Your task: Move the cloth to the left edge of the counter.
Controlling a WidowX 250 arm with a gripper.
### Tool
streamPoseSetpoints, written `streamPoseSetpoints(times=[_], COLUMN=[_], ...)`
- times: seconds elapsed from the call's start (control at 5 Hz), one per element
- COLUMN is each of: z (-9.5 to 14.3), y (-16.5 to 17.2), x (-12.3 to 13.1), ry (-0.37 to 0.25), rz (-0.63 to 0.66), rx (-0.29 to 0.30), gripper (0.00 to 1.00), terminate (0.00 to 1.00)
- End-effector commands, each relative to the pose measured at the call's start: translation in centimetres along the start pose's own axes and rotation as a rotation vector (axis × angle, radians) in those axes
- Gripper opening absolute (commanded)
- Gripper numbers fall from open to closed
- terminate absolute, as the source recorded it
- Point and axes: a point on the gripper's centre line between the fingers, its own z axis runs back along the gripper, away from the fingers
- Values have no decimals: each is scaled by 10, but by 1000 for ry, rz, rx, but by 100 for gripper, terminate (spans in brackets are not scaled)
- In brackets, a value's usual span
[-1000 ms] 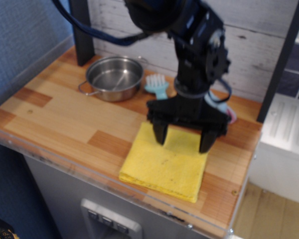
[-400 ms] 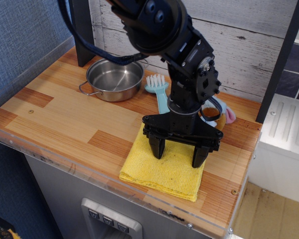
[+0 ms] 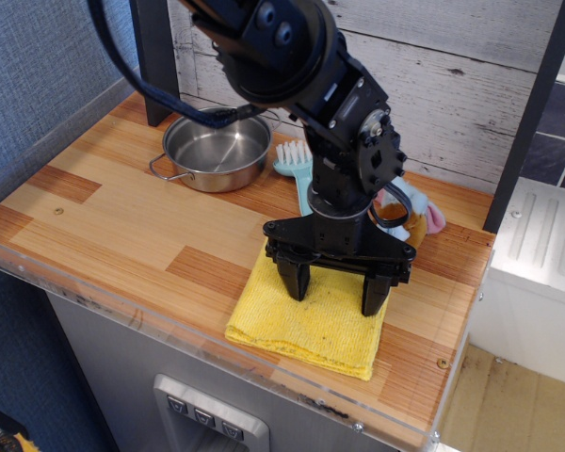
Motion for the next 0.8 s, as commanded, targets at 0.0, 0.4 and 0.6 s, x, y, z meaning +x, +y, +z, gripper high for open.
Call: streamPoseSetpoints(times=[0.0,0.4,0.6], z=[-1,1,2], y=[59,117,150], x=[15,36,42], ry=[5,0,3], rz=[107,205,275], rx=[47,65,70], gripper=[100,100,100], terminate=[0,0,0])
